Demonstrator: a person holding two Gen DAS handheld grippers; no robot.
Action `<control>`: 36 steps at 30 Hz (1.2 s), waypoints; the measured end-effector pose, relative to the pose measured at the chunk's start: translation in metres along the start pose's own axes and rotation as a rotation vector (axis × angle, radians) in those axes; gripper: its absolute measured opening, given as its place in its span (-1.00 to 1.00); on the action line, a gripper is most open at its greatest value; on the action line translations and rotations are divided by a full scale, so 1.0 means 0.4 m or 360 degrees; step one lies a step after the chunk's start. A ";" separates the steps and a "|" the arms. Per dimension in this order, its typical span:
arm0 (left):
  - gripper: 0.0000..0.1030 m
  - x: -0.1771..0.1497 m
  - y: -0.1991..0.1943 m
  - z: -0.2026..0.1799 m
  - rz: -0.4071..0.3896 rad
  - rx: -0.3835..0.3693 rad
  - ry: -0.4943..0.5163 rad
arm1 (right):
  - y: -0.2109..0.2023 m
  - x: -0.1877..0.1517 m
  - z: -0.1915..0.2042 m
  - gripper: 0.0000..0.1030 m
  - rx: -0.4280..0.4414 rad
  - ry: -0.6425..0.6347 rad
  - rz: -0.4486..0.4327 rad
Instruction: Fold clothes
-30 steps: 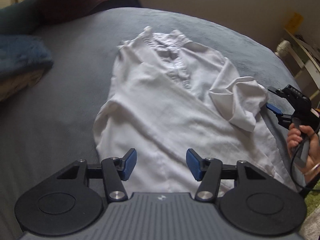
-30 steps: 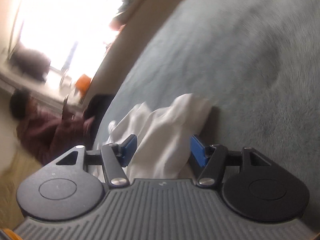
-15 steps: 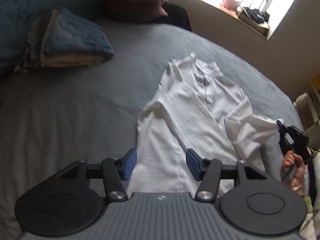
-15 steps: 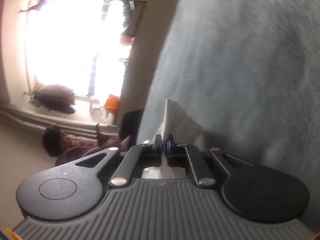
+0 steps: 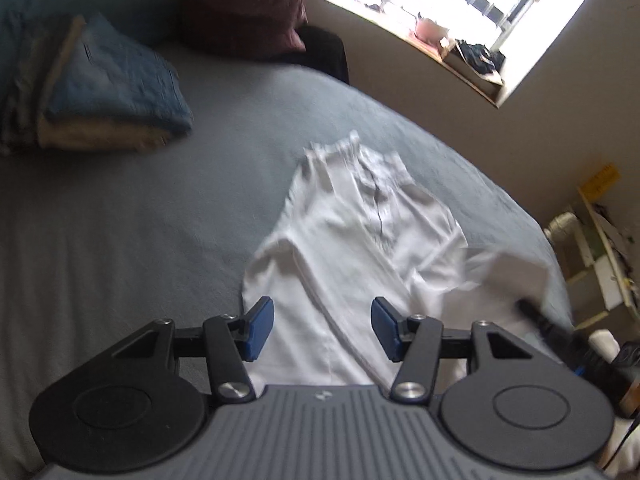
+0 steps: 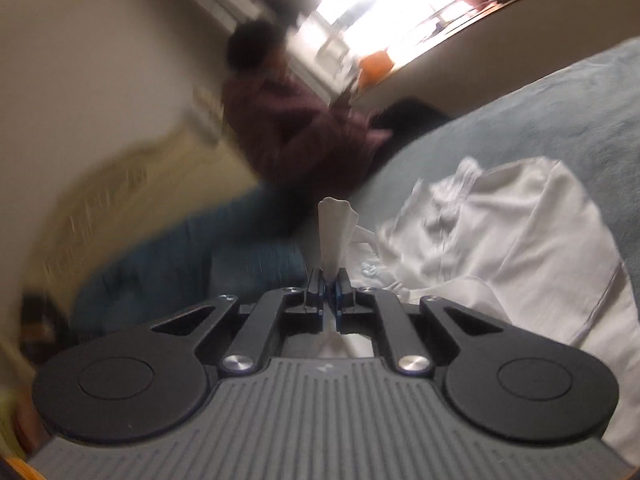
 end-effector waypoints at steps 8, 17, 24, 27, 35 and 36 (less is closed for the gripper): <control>0.07 -0.118 0.202 0.129 0.0281 -0.0293 -0.0107 | 0.147 -0.322 0.093 -0.53 -0.0080 -0.0181 0.0635; 0.07 -0.157 0.289 0.086 0.0252 -0.0442 0.0233 | 0.042 -0.392 0.158 -0.24 -0.0119 -0.0439 0.0875; 0.07 -0.220 0.282 -0.004 0.0168 -0.0498 0.0767 | -0.016 -0.342 0.076 -0.22 -0.0229 -0.0155 0.0706; 0.02 -0.256 0.273 -0.006 0.0148 -0.0476 0.0918 | -0.023 -0.337 0.076 -0.22 -0.0224 -0.0119 0.0617; -0.94 -0.324 0.190 -0.017 -0.0148 -0.0441 0.1342 | 0.021 -0.351 0.040 -0.22 -0.0230 0.0071 0.0535; -0.94 -0.335 0.170 -0.024 -0.0217 -0.0431 0.1435 | 0.023 -0.353 0.035 -0.22 -0.0237 0.0084 0.0537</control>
Point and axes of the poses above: each gripper's, at about its wrist camera, not at the fingertips, and y roughly the way its jaws point, z to its left, x to its top, the point moved 1 cm from there along y, roughly the way its jaws point, and after that the axes turned 6 degrees about x, right-handed, at the moved point
